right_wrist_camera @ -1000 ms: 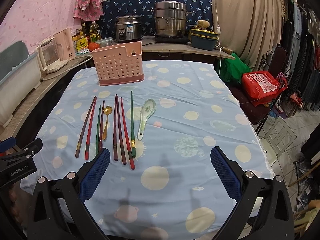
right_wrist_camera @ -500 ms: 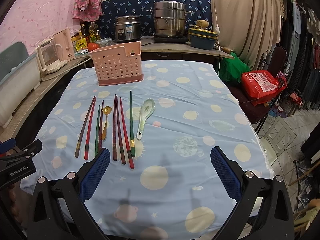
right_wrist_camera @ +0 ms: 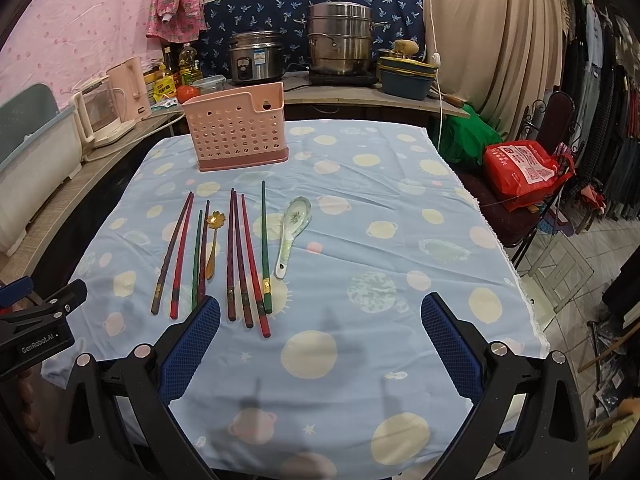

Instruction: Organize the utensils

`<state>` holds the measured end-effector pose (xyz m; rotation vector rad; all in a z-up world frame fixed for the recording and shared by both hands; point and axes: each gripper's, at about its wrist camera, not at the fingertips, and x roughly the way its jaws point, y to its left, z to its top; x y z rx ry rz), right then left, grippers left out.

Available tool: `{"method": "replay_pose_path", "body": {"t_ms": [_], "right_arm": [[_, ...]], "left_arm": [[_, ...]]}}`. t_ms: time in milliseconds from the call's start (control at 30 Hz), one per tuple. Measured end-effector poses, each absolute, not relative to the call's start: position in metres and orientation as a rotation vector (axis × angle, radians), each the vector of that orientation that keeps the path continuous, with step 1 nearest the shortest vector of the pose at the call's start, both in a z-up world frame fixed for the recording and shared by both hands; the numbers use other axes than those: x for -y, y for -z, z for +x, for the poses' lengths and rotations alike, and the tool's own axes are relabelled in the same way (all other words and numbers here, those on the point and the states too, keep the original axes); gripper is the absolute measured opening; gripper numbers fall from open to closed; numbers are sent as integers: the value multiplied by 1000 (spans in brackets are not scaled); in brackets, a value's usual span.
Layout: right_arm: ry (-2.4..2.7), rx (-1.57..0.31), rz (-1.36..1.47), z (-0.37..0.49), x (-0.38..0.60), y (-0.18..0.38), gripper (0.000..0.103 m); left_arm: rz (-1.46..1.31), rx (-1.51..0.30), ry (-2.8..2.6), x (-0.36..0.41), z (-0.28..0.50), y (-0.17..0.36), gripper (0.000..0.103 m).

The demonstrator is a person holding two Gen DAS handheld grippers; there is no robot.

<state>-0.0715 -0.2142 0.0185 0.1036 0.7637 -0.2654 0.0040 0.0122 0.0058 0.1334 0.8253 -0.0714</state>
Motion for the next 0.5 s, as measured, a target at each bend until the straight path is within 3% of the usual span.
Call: {"method": "replay_pose_path", "body": {"t_ms": [500], "right_arm": [[265, -764, 104, -71, 213, -18, 97]], "left_arm": [[134, -821, 69, -11, 3, -8, 96]]}}
